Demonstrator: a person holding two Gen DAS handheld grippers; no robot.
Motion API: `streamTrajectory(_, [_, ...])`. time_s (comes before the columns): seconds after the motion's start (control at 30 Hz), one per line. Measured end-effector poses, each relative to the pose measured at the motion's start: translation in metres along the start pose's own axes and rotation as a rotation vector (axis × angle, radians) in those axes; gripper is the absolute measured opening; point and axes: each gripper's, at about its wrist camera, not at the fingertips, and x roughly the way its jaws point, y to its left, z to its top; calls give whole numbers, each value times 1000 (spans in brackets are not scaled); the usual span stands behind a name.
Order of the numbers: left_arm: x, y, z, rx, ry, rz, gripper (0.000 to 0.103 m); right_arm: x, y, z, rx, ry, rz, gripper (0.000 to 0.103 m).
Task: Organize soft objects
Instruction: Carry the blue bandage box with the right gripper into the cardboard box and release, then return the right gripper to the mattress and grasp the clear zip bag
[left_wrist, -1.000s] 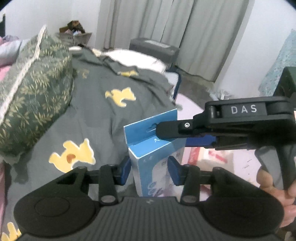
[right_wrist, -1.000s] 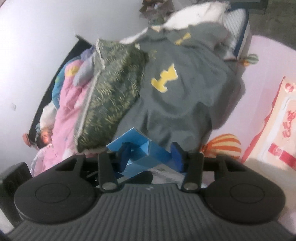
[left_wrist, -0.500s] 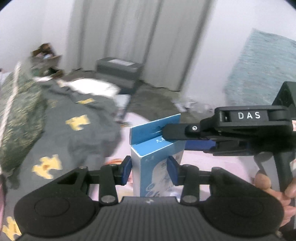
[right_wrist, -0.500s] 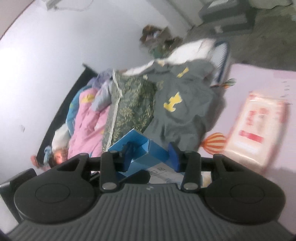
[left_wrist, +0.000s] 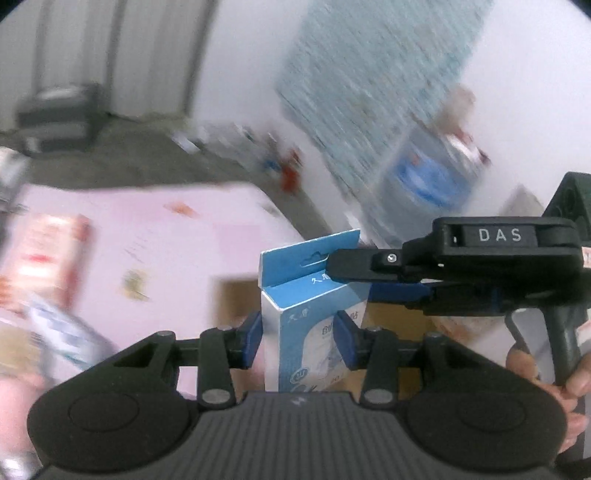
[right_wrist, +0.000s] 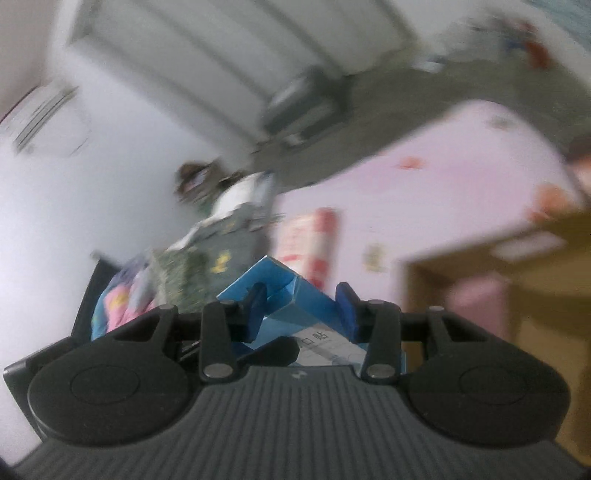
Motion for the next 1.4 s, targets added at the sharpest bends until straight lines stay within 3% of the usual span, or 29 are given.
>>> streamTrajectory(0.17, [72, -42, -14, 40, 157, -39, 43, -26, -90, -14, 168, 7, -107, 42])
streamTrajectory(0.4, [158, -38, -21, 35, 282, 6, 43, 9, -171, -9, 298, 59, -200, 43])
streamTrajectory(0.57, [176, -28, -15, 29, 274, 59, 61, 44, -193, 2, 300, 46, -269, 43])
streamTrajectory(0.7, [159, -25, -10, 42, 237, 50, 64, 53, -198, 0, 299, 41, -269, 43])
streamTrajectory(1.0, [86, -19, -2, 107, 134, 52, 70, 47, -186, -14, 223, 88, -359, 43])
streamTrajectory(1.13, [42, 0, -5, 117, 65, 82, 75, 46, -194, -26, 295, 107, -410, 44])
streamTrajectory(1.23, [14, 21, -12, 122, 8, 131, 76, 36, -193, -39, 356, 115, -374, 45])
streamTrajectory(1.4, [-19, 57, -28, 100, -46, 210, 76, 42, -183, -60, 345, 151, -359, 46])
